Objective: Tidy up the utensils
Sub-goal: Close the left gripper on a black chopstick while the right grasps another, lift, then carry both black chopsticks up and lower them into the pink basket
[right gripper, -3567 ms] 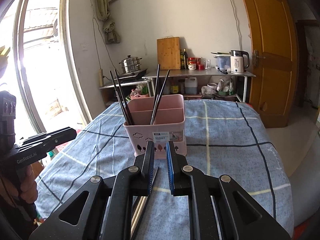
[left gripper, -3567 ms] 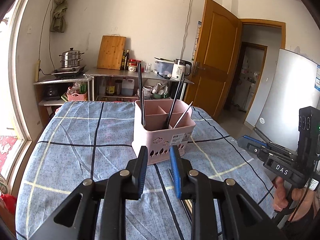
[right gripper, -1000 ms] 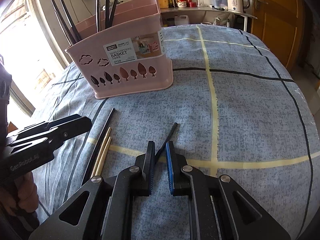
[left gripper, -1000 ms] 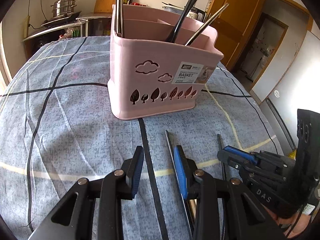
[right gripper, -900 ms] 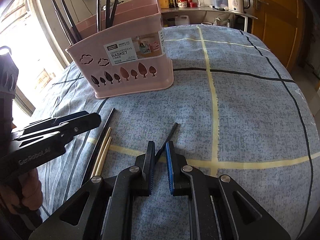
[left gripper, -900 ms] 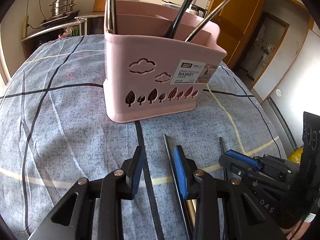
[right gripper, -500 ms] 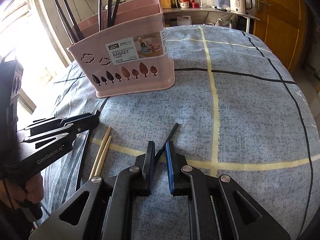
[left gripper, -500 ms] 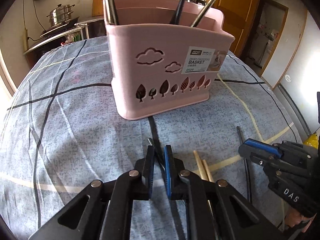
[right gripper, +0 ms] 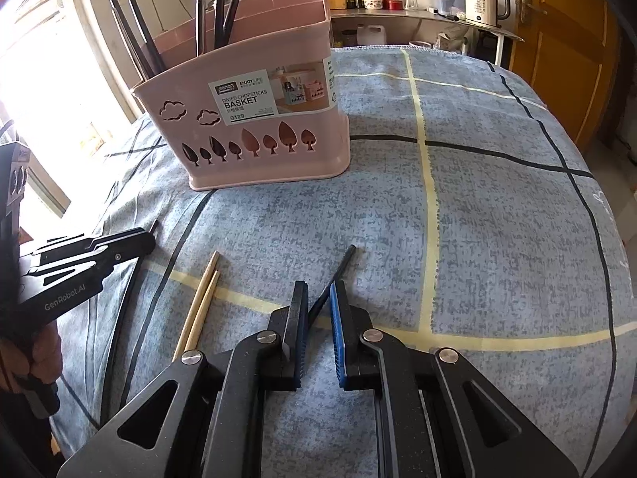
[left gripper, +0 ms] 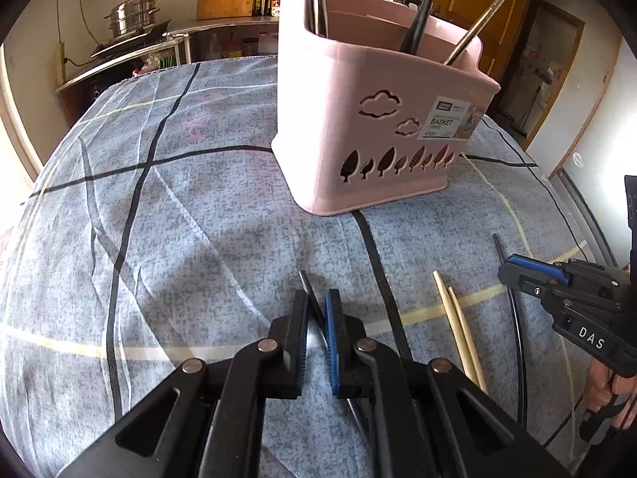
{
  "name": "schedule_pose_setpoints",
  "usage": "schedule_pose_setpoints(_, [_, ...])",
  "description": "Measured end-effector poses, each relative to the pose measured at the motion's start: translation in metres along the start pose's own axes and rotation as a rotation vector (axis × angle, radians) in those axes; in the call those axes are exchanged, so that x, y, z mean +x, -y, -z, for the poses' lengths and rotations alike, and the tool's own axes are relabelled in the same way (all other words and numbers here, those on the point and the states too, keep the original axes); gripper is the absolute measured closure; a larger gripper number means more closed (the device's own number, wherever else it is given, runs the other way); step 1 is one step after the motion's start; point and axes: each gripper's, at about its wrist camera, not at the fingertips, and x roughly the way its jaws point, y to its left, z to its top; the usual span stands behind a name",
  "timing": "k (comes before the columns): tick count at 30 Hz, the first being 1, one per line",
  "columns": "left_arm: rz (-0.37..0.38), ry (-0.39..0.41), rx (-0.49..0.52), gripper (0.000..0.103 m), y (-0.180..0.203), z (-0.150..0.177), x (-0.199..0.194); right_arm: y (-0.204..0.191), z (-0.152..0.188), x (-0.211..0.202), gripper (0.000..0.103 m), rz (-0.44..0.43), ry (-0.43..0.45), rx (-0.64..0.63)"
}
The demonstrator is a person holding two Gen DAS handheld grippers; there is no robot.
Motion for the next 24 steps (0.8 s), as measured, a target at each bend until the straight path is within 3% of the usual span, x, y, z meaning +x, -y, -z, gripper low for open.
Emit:
schedule_pose_setpoints(3, [-0.011,-0.001,-0.015,0.086,0.005,0.004,-0.001,-0.005,-0.003,0.003,0.091,0.026,-0.003,-0.012])
schedule_pose_setpoints(9, [-0.07,0.024,0.039,0.087,0.021,0.006,0.002,-0.018,-0.004,0.005,0.093,0.05,0.001,-0.055])
schedule_pose_setpoints(11, [-0.057,0.023,0.032,0.095,0.021,0.004,0.002,-0.019,-0.004,0.004,0.096,0.022,0.003,-0.053])
schedule_pose_setpoints(14, [-0.013,0.019,0.004,0.096,0.017,0.003,-0.002,-0.022,-0.003,-0.006,0.098,0.002,0.033,-0.059])
schedule_pose_setpoints(24, [0.049,0.174,0.029,0.097,0.021,-0.021,-0.071,-0.028,-0.026,-0.076,0.098,-0.018,0.224,-0.076])
